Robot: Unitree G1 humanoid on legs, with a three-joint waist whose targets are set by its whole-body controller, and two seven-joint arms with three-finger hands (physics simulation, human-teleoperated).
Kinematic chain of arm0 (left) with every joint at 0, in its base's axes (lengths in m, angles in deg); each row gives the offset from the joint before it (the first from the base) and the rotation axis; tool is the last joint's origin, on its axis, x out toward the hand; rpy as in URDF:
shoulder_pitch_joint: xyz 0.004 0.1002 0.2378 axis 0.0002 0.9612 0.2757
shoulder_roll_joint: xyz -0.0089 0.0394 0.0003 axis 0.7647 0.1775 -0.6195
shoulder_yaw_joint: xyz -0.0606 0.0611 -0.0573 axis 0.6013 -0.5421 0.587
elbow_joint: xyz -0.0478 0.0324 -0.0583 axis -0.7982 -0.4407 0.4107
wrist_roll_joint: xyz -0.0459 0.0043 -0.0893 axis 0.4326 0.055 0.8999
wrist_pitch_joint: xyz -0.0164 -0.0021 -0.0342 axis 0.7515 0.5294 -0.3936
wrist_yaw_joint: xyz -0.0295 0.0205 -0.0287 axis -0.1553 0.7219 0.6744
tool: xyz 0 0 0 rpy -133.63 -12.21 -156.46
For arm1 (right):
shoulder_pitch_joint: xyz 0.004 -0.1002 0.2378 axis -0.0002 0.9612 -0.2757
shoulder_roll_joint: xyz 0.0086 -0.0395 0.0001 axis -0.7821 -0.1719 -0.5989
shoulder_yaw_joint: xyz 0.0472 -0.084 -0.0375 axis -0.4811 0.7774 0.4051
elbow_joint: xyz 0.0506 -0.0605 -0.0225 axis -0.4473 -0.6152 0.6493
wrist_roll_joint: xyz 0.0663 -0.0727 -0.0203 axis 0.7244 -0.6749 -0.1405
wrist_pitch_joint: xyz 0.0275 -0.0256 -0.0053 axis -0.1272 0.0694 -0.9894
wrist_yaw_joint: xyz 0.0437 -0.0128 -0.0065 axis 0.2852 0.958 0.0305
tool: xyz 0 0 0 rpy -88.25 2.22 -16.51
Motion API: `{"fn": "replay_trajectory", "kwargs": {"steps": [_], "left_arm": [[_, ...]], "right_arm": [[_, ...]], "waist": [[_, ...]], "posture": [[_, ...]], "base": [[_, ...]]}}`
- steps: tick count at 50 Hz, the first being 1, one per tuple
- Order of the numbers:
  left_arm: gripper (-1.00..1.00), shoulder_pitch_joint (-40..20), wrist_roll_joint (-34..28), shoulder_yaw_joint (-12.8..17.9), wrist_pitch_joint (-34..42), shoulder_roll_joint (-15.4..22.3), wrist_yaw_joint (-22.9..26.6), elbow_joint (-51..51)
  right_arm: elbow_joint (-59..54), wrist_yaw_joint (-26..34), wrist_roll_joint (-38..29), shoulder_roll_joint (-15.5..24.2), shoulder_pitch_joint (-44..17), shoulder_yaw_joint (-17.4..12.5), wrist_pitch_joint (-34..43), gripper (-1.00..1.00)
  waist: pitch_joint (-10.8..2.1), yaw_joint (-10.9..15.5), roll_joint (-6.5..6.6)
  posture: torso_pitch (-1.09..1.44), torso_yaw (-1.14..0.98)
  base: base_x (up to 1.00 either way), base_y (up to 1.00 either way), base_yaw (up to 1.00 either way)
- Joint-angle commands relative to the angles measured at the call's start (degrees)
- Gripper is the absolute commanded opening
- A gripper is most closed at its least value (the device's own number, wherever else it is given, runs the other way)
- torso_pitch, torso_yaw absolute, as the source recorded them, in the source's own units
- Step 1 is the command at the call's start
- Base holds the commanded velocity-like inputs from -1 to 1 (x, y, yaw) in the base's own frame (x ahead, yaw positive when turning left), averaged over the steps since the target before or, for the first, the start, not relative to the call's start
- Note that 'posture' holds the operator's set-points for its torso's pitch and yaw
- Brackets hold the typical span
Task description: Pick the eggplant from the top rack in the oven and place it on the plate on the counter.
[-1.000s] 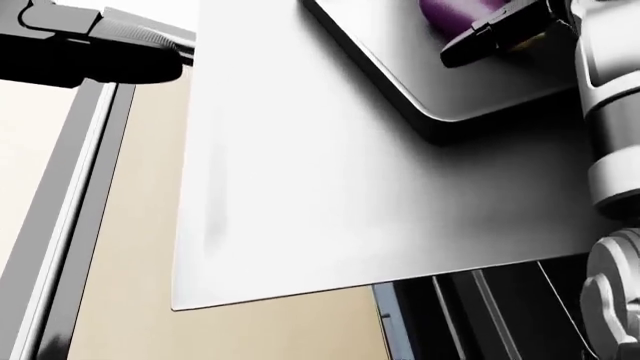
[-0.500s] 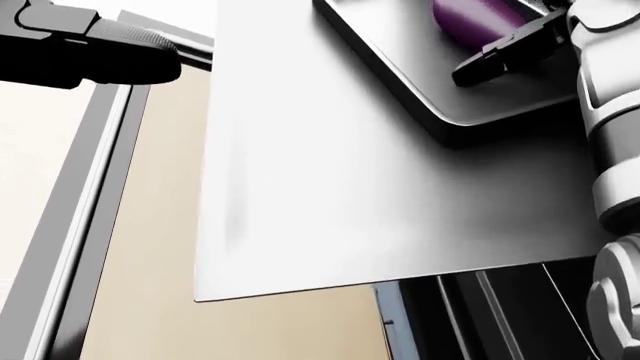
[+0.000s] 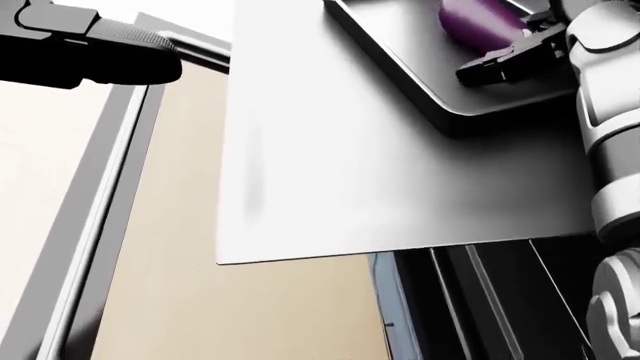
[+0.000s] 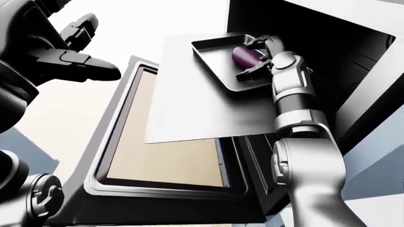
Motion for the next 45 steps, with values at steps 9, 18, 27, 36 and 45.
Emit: {"fn": "replay_trajectory", "kwargs": {"steps": [9, 18, 27, 36, 45], "left_arm": [[1.00, -1.46, -0.01, 0.72, -1.62, 0.52, -0.41, 0.73], [1.00, -1.43, -0.09, 0.61, -1.97, 0.60, -0.36, 0.55], [1.00, -1.45, 0.07, 0.74, -1.92, 0.52, -0.55, 0.74], [1.00, -1.98, 0.41, 0.67, -1.65, 0.48, -0.96, 0.78], [1.00, -1.39, 0.56, 0.64, -2.38, 0.76, -0.82, 0.65]], "right_arm": [[-2.06, -0.76, -2.77, 0.48, 1.51, 0.93, 1.76, -0.05], [-2.77, -1.89, -6.01, -0.28, 3.64, 3.05, -0.17, -0.15], [-3.51, -3.50, -9.42, -1.81, 5.15, 3.37, -2.94, -0.47], [-1.13, -3.23, -8.77, -1.76, 3.67, 2.18, -3.93, -0.69], [1.27, -2.61, -6.43, -2.26, 0.93, 1.59, -4.01, -0.81]], "waist": [[-0.51, 0.00, 0.34], [-0.98, 0.01, 0.38], [-1.33, -0.37, 0.42], [-1.39, -0.29, 0.34], [-1.24, -0.58, 0.64]], "posture": [[0.00, 0.00], [0.00, 0.00], [0.00, 0.00], [0.00, 0.00], [0.00, 0.00]], "base": [[0.00, 0.00, 0.00], [0.00, 0.00, 0.00], [0.00, 0.00, 0.00], [0.00, 0.00, 0.00], [0.00, 0.00, 0.00]]}}
